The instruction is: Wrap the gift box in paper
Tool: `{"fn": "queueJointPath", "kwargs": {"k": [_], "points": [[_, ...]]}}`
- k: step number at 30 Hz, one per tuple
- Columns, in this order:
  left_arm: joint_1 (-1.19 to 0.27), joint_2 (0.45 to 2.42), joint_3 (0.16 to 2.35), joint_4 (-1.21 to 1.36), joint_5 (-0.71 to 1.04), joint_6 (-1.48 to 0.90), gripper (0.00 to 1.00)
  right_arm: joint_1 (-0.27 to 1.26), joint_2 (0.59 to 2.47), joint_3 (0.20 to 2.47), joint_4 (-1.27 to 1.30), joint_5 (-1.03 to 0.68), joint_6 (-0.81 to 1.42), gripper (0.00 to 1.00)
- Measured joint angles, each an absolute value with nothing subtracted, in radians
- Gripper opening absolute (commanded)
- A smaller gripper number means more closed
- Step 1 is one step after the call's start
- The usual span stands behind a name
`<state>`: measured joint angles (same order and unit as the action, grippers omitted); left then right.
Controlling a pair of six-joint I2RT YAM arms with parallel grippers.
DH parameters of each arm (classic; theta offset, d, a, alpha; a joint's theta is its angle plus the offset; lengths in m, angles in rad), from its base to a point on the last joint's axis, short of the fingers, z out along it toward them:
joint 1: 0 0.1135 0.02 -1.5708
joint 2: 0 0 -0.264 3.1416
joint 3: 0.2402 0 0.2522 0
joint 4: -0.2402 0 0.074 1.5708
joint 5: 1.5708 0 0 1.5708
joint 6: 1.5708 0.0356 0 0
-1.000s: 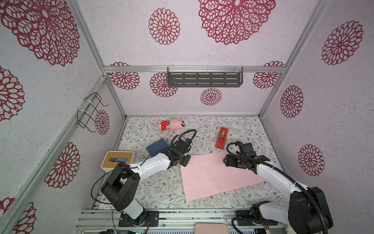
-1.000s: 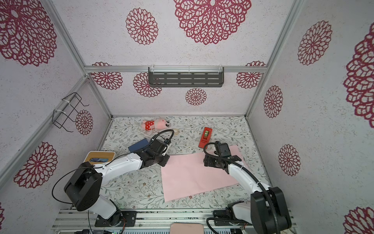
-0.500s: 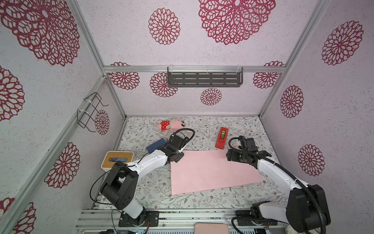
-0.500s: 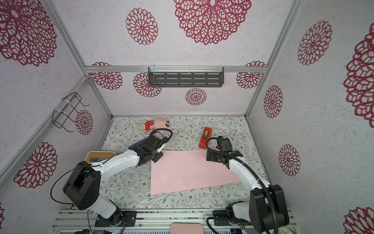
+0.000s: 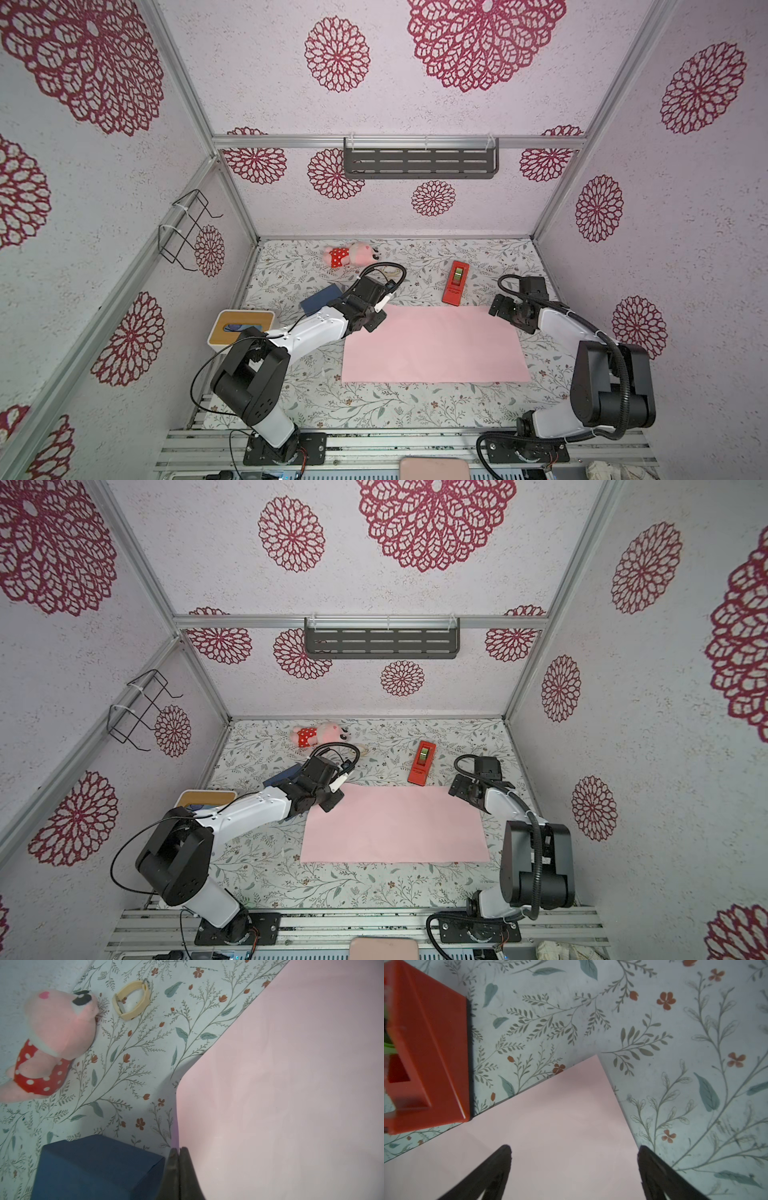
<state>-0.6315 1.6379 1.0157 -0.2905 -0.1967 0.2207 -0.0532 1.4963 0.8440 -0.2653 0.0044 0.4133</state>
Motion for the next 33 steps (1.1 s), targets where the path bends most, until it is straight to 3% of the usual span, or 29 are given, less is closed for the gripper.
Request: {"fn": "queueJointPath", "kwargs": {"k": [9,16,26,28,33], "points": [[-0.641,1.544,0.893,-0.286,-0.224,0.184,0.0,-0.073,1.494,0.758,-0.297,0.028,0.414,0.96],[-0.638,1.441,0.864,-0.28,-0.231,0.144,0.0,-0.066,1.376,0.654,-0.347,-0.059,0.439,0.93],[-0.597,1.45,0.815,-0.274,-0.262,0.076,0.0,0.0,1.267,0.577,-0.395,-0.146,0.483,0.92],[-0.595,1.468,0.835,-0.274,-0.255,0.067,0.04,0.004,1.267,0.578,-0.396,-0.144,0.484,0.92],[-0.595,1.472,0.837,-0.283,-0.258,0.042,0.32,0.005,1.269,0.619,-0.418,-0.121,0.48,0.92]]}}
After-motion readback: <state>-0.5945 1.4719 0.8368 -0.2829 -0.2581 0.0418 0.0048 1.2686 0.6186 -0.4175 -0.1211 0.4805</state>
